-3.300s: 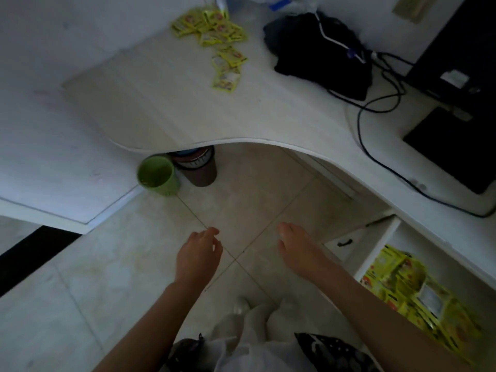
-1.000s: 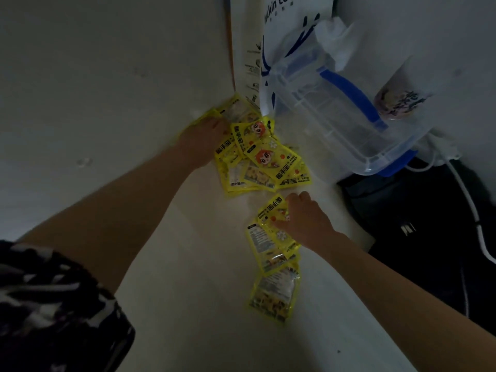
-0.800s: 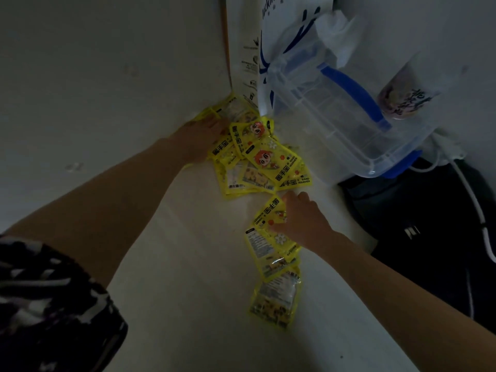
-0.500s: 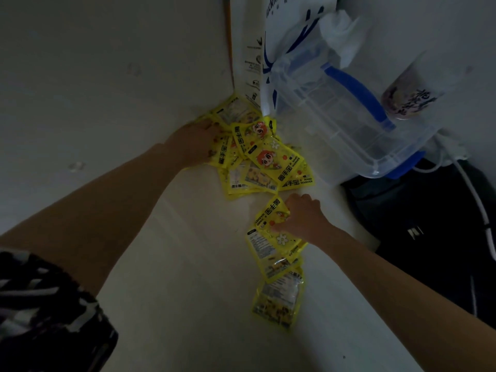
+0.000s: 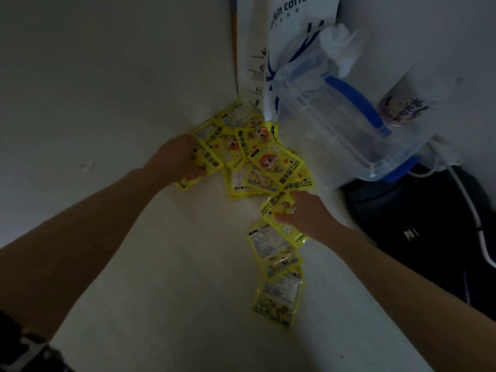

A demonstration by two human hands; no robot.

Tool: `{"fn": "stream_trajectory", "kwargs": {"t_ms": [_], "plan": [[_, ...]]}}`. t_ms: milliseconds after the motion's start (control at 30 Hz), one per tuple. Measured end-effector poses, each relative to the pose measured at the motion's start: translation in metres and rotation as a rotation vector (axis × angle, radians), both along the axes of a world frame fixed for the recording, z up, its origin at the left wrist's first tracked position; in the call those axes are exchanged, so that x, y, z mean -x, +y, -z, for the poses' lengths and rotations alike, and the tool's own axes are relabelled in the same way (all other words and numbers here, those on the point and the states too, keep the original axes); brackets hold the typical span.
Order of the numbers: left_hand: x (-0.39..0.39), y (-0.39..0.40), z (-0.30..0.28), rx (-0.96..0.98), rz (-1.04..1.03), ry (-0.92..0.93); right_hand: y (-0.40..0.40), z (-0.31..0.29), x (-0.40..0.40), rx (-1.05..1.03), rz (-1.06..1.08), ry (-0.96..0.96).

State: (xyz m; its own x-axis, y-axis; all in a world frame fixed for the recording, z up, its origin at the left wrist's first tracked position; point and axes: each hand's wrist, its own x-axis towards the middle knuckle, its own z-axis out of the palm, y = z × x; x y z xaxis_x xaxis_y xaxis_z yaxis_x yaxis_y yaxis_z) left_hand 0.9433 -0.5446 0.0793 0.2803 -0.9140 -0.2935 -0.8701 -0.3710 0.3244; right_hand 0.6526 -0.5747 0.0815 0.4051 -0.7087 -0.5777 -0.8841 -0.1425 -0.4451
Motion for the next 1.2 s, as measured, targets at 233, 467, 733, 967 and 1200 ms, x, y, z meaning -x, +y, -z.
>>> {"fn": "stream_trajectory", "kwargs": {"t_ms": [233,467,733,967,1200], "plan": [[-0.001,-0.03,-0.008,0.074,-0.121,0.124,-0.046,-0.011,-0.027,0.173,0.002,-0.071],[0.007,-0.066,-0.004,0.035,-0.017,0.135,-0.076,-0.007,-0.057,0.206,-0.05,-0.01],[0.013,-0.069,0.007,-0.086,0.182,0.128,-0.08,0.014,-0.062,0.228,-0.095,0.059],[0.009,-0.037,0.019,0.061,0.082,0.022,-0.072,0.018,-0.054,0.272,-0.057,0.059],[0.006,-0.005,0.018,0.128,-0.113,0.114,-0.061,0.018,-0.05,0.265,-0.029,0.104]]}}
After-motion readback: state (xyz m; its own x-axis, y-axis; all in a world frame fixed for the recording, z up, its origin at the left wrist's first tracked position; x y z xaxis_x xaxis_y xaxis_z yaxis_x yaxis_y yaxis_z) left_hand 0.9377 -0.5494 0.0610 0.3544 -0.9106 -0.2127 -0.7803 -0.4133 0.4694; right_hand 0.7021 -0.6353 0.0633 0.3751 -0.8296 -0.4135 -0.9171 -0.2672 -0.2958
